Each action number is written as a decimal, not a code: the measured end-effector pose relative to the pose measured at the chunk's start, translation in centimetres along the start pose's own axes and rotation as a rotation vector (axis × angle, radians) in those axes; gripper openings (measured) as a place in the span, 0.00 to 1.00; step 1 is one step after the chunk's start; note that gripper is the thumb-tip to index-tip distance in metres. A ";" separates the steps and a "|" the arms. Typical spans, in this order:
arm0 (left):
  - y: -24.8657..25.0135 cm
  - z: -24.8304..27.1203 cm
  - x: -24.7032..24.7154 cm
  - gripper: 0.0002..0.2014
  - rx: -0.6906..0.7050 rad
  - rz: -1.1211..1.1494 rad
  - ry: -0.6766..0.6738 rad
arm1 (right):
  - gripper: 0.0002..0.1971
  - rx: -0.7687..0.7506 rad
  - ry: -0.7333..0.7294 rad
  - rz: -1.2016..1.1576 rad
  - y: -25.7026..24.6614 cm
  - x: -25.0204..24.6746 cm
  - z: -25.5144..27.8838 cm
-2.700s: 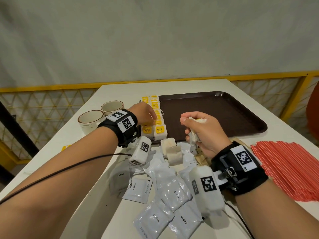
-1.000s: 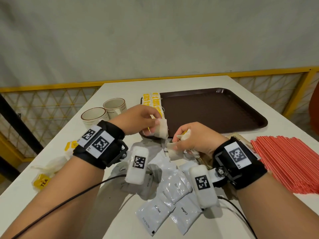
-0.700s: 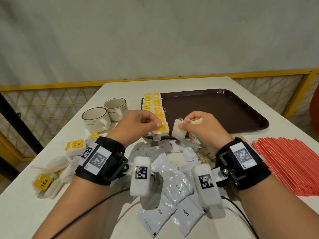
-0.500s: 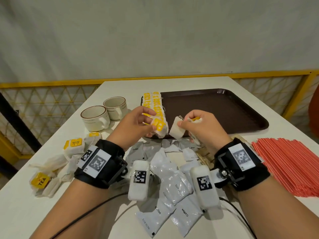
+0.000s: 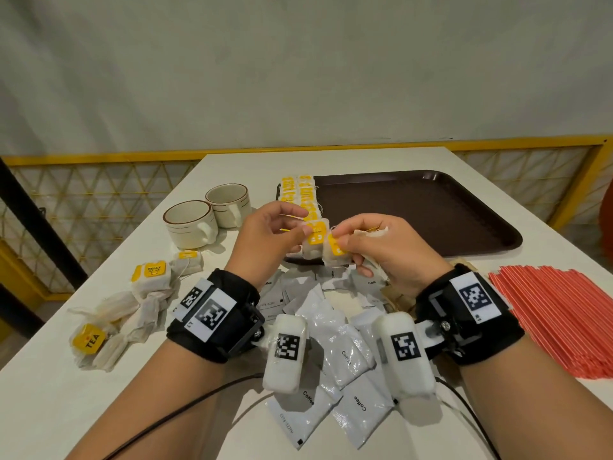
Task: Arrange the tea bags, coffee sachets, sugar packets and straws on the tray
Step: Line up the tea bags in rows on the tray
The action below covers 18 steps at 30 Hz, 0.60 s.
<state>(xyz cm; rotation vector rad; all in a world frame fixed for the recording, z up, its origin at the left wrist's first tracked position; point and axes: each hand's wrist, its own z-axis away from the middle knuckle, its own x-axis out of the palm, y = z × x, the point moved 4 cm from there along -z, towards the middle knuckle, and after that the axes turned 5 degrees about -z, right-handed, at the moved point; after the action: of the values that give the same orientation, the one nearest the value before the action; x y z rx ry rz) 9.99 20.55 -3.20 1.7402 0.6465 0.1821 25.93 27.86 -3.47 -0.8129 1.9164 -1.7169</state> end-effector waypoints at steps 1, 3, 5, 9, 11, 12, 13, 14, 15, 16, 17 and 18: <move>0.1 0.0 0.0 0.09 0.005 0.005 0.012 | 0.07 -0.012 0.006 0.000 0.1 0.0 0.0; 0.2 0.1 0.0 0.09 0.020 0.012 0.024 | 0.11 -0.035 0.024 -0.011 0.1 0.0 -0.1; 0.4 0.3 0.1 0.09 0.036 0.013 0.027 | 0.08 -0.037 0.018 -0.026 0.1 0.1 -0.1; 0.8 0.6 0.3 0.08 0.064 0.038 0.015 | 0.04 -0.053 0.007 0.034 0.3 0.1 -0.1; 0.9 0.7 0.5 0.08 0.071 0.038 0.005 | 0.06 -0.089 0.027 0.060 0.3 0.2 -0.1; 0.9 0.7 0.5 0.08 0.069 0.042 -0.002 | 0.06 -0.101 0.038 0.053 0.3 0.2 -0.2; 0.9 0.7 0.6 0.08 0.063 0.052 -0.011 | 0.06 -0.103 0.051 0.036 0.4 0.2 -0.2; 0.8 0.7 0.6 0.08 0.053 0.067 -0.021 | 0.06 -0.098 0.067 0.012 0.4 0.2 -0.2; 0.8 0.7 0.7 0.08 0.043 0.084 -0.032 | 0.05 -0.089 0.083 -0.018 0.5 0.2 -0.2; 0.7 0.7 0.8 0.08 0.030 0.102 -0.041 | 0.04 -0.080 0.099 -0.045 0.6 0.1 -0.3; 0.7 0.7 0.8 0.07 0.017 0.121 -0.043 | 0.03 -0.070 0.113 -0.066 0.7 0.0 -0.3; 0.6 0.7 0.9 0.07 0.002 0.147 -0.042 | 0.03 -0.063 0.125 -0.081 0.8 -0.1 -0.4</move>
<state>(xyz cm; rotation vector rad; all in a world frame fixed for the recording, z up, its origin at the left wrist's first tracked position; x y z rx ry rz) 11.28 20.29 -3.01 1.7892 0.4890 0.2464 25.65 28.22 -4.18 -0.8347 2.0555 -1.8021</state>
